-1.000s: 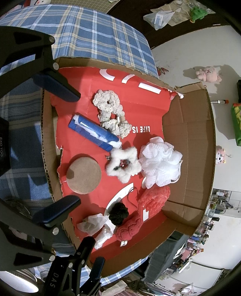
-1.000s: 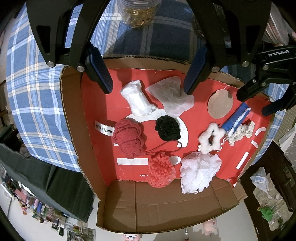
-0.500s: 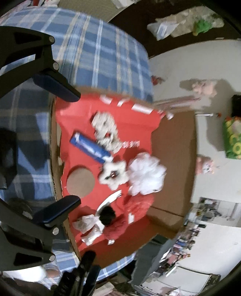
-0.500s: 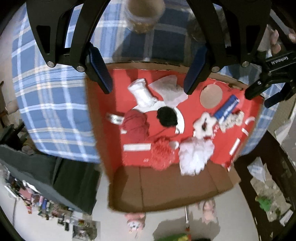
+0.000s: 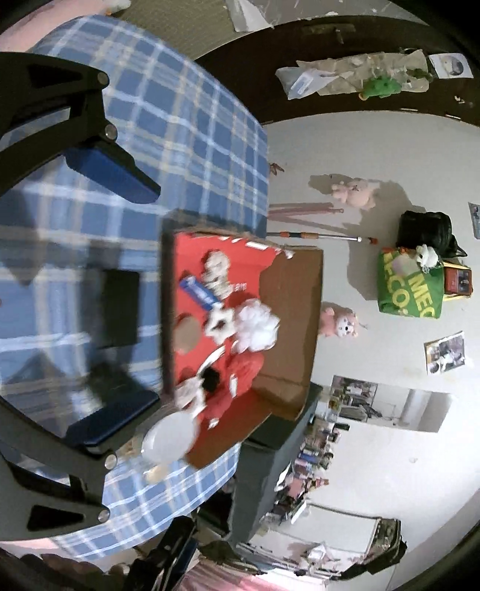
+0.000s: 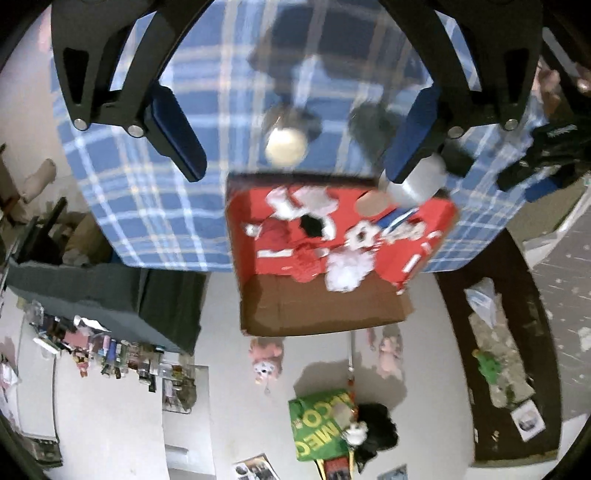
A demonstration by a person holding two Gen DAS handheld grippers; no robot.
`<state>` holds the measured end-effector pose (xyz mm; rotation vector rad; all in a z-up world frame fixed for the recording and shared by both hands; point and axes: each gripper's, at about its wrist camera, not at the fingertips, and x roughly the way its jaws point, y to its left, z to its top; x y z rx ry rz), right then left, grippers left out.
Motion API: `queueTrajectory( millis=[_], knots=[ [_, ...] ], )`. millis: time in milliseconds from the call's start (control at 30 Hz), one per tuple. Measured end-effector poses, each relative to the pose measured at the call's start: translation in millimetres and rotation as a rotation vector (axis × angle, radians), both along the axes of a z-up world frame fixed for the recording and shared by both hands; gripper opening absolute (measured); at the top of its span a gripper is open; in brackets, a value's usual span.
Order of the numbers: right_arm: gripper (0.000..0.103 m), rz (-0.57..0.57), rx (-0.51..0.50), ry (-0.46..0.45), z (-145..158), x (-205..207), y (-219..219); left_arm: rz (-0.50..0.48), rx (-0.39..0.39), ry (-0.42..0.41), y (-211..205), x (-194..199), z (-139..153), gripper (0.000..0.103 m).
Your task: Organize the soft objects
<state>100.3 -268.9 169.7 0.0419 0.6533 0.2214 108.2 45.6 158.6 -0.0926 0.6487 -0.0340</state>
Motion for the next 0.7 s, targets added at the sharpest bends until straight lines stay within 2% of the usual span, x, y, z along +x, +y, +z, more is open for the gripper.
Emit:
queueTrajectory(
  millis=[133,233,300,367,500,700],
  knots=[
    [0.101,-0.007,-0.001,0.009,-31,-32,4,-0.023,-0.005,0.004,-11,-34,-25,0.103],
    [0.101,-0.02,-0.041,0.041,-60,-39,9,-0.038,0.001,0.037,-21,-48,-52,0.103],
    [0.101,-0.016,-0.026,0.095,-83,-35,10,-0.05,0.006,0.064,-28,-51,-67,0.103],
    [0.101,-0.019,-0.011,0.135,-98,-29,9,-0.067,0.021,0.098,-36,-49,-86,0.103],
    [0.101,-0.04,-0.044,0.169,-121,-19,11,-0.059,0.036,0.161,-44,-39,-115,0.103],
    [0.101,-0.051,-0.088,0.199,-139,-11,15,-0.049,0.056,0.204,-48,-26,-135,0.103]
  ],
)
